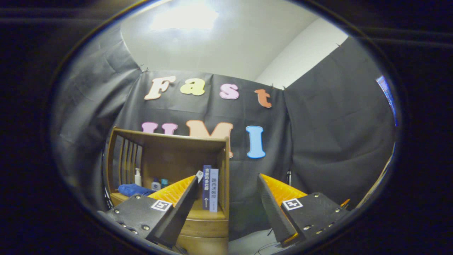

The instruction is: Pull open the drawer, take out the items inside it, and place them on the countertop above the cabinet.

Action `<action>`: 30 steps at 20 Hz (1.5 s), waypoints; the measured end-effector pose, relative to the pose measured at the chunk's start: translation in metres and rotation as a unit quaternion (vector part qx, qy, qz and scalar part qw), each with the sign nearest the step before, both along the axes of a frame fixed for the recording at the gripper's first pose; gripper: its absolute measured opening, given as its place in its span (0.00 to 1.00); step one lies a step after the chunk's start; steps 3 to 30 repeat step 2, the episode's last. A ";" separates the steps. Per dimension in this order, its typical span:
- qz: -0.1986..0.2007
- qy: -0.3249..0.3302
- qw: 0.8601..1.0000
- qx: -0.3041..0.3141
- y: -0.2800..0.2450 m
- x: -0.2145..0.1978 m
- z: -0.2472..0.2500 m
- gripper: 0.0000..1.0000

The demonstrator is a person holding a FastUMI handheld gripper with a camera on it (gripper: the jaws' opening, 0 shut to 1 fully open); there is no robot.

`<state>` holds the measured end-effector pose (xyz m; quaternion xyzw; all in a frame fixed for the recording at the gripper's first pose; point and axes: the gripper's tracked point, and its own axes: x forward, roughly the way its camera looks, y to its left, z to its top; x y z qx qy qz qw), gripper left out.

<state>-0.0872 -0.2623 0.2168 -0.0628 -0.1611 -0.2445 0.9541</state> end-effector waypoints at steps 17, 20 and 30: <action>-0.014 -0.013 1.000 0.016 -0.020 -0.016 0.004 0.98; -0.014 -0.013 1.000 0.016 -0.020 -0.016 0.004 0.98; -0.014 -0.013 1.000 0.016 -0.020 -0.016 0.004 0.98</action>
